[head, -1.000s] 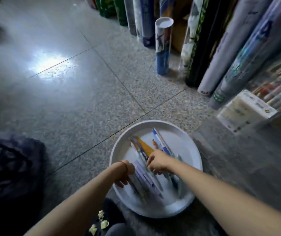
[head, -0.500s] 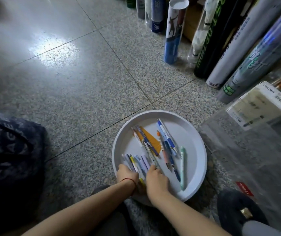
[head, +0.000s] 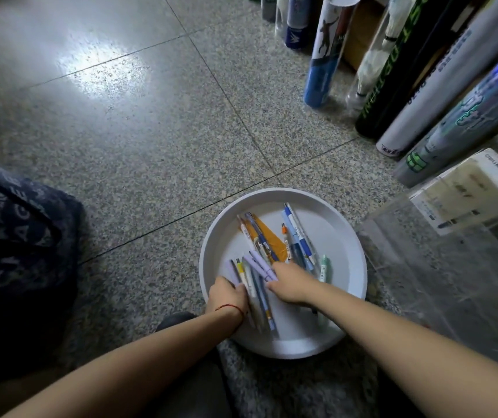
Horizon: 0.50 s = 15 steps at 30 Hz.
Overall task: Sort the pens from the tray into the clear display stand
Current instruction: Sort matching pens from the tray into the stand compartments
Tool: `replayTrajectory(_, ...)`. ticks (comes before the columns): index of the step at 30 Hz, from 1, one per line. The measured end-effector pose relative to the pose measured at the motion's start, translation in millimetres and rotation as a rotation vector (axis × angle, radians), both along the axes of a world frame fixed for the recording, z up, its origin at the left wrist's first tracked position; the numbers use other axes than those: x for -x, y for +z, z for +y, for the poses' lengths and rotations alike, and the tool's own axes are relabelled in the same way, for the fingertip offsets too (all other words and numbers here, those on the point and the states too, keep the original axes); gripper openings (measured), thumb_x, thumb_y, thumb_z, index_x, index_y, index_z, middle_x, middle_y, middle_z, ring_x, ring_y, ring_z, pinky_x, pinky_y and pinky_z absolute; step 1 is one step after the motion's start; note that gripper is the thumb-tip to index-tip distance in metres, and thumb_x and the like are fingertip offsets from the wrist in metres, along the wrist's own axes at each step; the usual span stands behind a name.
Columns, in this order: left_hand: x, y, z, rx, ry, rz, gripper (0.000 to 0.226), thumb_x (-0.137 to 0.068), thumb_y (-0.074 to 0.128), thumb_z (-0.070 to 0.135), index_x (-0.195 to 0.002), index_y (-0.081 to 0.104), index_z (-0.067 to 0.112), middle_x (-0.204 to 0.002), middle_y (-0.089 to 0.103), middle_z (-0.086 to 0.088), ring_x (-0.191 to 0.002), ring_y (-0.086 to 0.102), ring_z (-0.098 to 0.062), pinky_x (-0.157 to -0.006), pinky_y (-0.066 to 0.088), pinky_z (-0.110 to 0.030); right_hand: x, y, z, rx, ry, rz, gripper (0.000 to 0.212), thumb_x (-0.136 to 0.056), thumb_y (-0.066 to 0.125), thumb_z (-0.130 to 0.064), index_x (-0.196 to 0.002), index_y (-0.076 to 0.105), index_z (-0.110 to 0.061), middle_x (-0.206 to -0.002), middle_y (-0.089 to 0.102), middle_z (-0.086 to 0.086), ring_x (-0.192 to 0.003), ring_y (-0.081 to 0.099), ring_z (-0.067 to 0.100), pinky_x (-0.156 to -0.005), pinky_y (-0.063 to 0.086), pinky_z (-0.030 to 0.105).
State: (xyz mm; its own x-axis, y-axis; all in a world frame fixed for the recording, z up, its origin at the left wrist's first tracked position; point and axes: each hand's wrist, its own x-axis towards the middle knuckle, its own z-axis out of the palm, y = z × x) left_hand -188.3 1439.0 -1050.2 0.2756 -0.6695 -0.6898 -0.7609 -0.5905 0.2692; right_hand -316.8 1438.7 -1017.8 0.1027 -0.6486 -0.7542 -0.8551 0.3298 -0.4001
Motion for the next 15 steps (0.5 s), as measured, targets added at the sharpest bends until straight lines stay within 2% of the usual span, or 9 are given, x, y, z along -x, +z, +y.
replayTrajectory(2,6,0,-3,-0.036,0.011,-0.02,0.033,-0.092,0.053,0.032,-0.102,0.058,0.002,-0.112,0.063,-0.017,-0.104,0.059,-0.033,-0.078,0.045,-0.033,5,5,-8,0.01,-0.034,-0.023,0.013,-0.093,0.049,-0.023,-0.089,0.047,-0.01,-0.096,0.055,0.015,-0.088,0.055,0.026,-0.071,0.039,0.029)
replayTrajectory(5,14,0,-5,-0.11,0.03,-0.018,0.036,-0.093,0.052,0.03,-0.107,0.062,-0.002,-0.115,0.063,-0.02,-0.106,0.059,-0.034,-0.081,0.046,-0.034,14,15,-15,-0.02,-0.165,-0.14,0.026,-0.091,0.054,-0.018,-0.069,0.041,-0.013,-0.084,0.056,0.012,-0.091,0.066,0.029,-0.069,0.05,0.032)
replayTrajectory(6,16,1,-6,-0.115,0.042,-0.007,0.037,-0.093,0.052,0.028,-0.109,0.061,-0.004,-0.117,0.062,-0.021,-0.108,0.058,-0.034,-0.085,0.045,-0.035,18,20,-16,-0.036,-0.227,-0.198,0.028,-0.091,0.056,-0.016,-0.067,0.041,-0.013,-0.079,0.056,0.011,-0.084,0.067,0.027,-0.06,0.052,0.026)
replayTrajectory(8,17,5,-6,-0.101,0.045,0.0,0.038,-0.095,0.048,0.026,-0.112,0.059,-0.006,-0.118,0.061,-0.021,-0.111,0.056,-0.035,-0.088,0.044,-0.034,27,30,-17,-0.077,-0.302,-0.283,0.027,-0.091,0.057,-0.013,-0.067,0.043,-0.012,-0.073,0.058,0.01,-0.064,0.064,0.014,-0.043,0.044,0.016)
replayTrajectory(10,15,10,-5,-0.011,0.107,0.033,0.036,-0.095,0.046,0.022,-0.114,0.055,-0.008,-0.118,0.059,-0.024,-0.111,0.055,-0.036,-0.086,0.042,-0.035,35,38,-17,-0.094,-0.312,-0.315,0.024,-0.091,0.058,-0.015,-0.069,0.048,-0.012,-0.072,0.062,0.009,-0.049,0.057,0.003,-0.039,0.037,0.014)
replayTrajectory(11,14,14,-5,0.058,0.175,0.077,0.034,-0.094,0.046,0.019,-0.113,0.053,-0.008,-0.115,0.059,-0.025,-0.108,0.056,-0.037,-0.083,0.042,-0.035,38,42,-17,-0.095,-0.313,-0.323,0.021,-0.091,0.059,-0.017,-0.072,0.052,-0.012,-0.077,0.065,0.012,-0.05,0.056,0.003,-0.042,0.036,0.014)
replayTrajectory(13,15,26,-10,0.182,0.328,0.244,0.026,-0.091,0.045,0.013,-0.107,0.048,-0.007,-0.103,0.061,-0.026,-0.09,0.061,-0.039,-0.076,0.05,-0.039,42,54,-16,-0.081,-0.318,-0.341,0.014,-0.09,0.061,-0.022,-0.082,0.06,-0.011,-0.093,0.068,0.021,-0.067,0.055,0.013,-0.049,0.036,0.018)
replayTrajectory(14,19,39,-16,0.22,0.406,0.357,0.02,-0.091,0.043,0.01,-0.102,0.047,-0.005,-0.093,0.06,-0.025,-0.073,0.061,-0.036,-0.067,0.053,-0.04,45,63,-15,-0.074,-0.329,-0.365,0.013,-0.09,0.061,-0.023,-0.085,0.06,-0.011,-0.093,0.067,0.022,-0.072,0.053,0.015,-0.049,0.035,0.018)
replayTrajectory(15,26,56,-25,0.225,0.487,0.476,0.013,-0.091,0.04,0.008,-0.094,0.046,-0.003,-0.079,0.054,-0.02,-0.055,0.057,-0.029,-0.054,0.052,-0.033,47,75,-15,-0.063,-0.343,-0.399,0.012,-0.09,0.06,-0.023,-0.085,0.059,-0.012,-0.089,0.067,0.017,-0.073,0.052,0.015,-0.049,0.035,0.017)
